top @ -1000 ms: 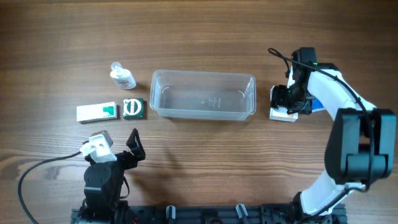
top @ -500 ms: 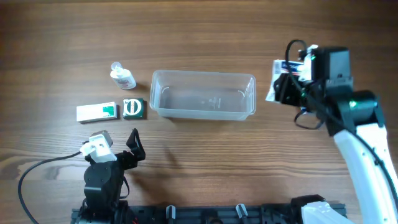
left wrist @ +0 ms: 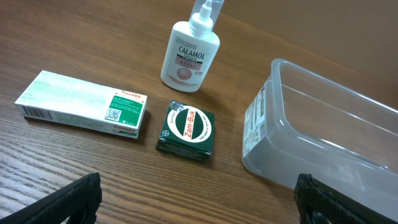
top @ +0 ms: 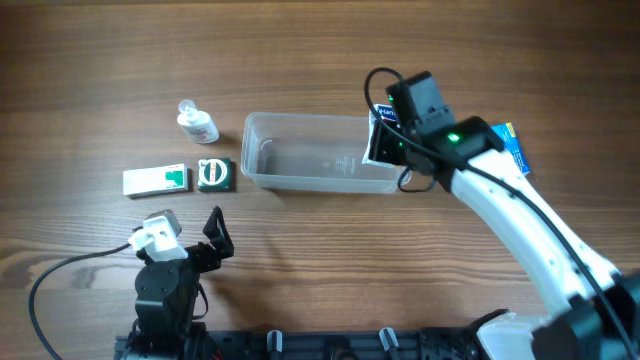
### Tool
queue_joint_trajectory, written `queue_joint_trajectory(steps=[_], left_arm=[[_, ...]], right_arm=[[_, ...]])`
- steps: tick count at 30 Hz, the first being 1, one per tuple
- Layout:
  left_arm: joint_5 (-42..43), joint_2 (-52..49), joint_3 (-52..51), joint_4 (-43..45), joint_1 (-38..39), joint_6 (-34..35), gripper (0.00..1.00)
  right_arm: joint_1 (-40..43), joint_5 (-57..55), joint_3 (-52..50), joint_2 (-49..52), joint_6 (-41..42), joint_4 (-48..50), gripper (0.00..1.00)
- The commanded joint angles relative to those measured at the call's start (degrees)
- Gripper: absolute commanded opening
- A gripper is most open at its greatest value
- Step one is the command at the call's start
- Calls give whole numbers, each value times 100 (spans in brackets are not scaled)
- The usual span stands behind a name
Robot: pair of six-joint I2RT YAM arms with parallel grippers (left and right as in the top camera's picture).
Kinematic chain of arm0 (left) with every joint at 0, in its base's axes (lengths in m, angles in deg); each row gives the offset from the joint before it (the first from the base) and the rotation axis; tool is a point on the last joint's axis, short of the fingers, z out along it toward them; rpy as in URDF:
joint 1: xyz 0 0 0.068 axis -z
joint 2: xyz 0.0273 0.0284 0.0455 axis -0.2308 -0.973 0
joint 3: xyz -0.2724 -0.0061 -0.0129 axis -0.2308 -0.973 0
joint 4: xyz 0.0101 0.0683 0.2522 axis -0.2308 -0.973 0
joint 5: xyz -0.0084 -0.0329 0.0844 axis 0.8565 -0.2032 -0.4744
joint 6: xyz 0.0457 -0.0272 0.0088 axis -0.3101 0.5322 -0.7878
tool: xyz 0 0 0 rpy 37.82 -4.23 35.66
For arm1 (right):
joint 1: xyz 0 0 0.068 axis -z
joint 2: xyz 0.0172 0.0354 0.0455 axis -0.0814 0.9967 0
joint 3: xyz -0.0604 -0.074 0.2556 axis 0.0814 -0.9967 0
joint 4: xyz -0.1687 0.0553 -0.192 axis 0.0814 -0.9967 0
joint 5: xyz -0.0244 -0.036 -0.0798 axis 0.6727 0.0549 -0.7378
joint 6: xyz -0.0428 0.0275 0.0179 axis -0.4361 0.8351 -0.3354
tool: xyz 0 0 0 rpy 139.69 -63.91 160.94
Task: Pack container
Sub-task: 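Lift the Hansaplast box and carry it over the container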
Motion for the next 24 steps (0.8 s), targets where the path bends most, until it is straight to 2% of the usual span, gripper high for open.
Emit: queue_joint_trajectory(steps=[1,9,11,15,20,24], left_arm=[[48,52,-13,17,-46,-116,100],[48,52,-13,17,-46,-116,100],[48,52,-13,17,-46,-116,100],[48,50,-13,17,-46,-116,100],[46,52,-13,17,-46,-116,100],[48,52,-13,17,-46,-116,100]], right_arm=[[-11,-280,-9,538,286,109,64],[-13,-273,-9,1209,254,151,64],[-13,-273,-11,1228,219,149,64],[-11,-295,-9,1226,125,109,72],[-11,-295,-9,1189,122,85,70],[-11,-319,-4,1032,-50,101,73]])
